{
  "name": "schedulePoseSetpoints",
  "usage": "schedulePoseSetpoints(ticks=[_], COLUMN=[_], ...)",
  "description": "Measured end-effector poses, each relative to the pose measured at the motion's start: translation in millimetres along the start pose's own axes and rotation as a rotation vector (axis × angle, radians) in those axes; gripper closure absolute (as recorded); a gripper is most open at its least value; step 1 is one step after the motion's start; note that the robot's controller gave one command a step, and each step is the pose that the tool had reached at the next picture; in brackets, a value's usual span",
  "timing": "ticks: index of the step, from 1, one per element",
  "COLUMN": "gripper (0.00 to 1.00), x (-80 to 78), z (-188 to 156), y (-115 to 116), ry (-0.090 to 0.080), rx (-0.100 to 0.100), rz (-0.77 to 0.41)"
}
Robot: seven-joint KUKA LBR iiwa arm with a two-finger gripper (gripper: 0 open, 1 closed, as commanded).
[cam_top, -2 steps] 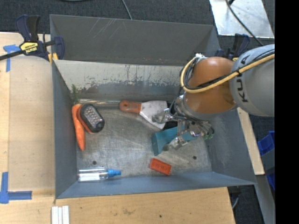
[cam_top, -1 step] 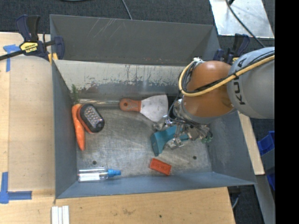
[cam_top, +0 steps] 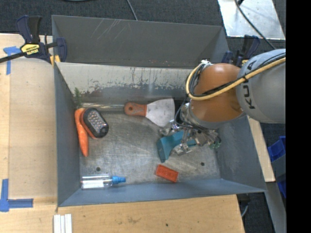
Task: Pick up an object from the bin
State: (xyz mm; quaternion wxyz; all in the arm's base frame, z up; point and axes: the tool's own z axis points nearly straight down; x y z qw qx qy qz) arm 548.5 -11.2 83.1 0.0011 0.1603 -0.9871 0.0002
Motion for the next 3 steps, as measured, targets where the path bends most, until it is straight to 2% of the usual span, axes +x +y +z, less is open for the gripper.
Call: schedulePoseSetpoints(ticks=[1, 2, 3], gripper=[1.00, 1.00, 1.00], x=[0.6, 8.5, -6.8], z=[-39.2, -100.2, -140.2], y=[2.4, 8.4, -5.2], ry=[0.008, 0.005, 0.000], rx=[-0.003, -0.003, -0.001], rz=[-0.010, -0.010, -0.002])
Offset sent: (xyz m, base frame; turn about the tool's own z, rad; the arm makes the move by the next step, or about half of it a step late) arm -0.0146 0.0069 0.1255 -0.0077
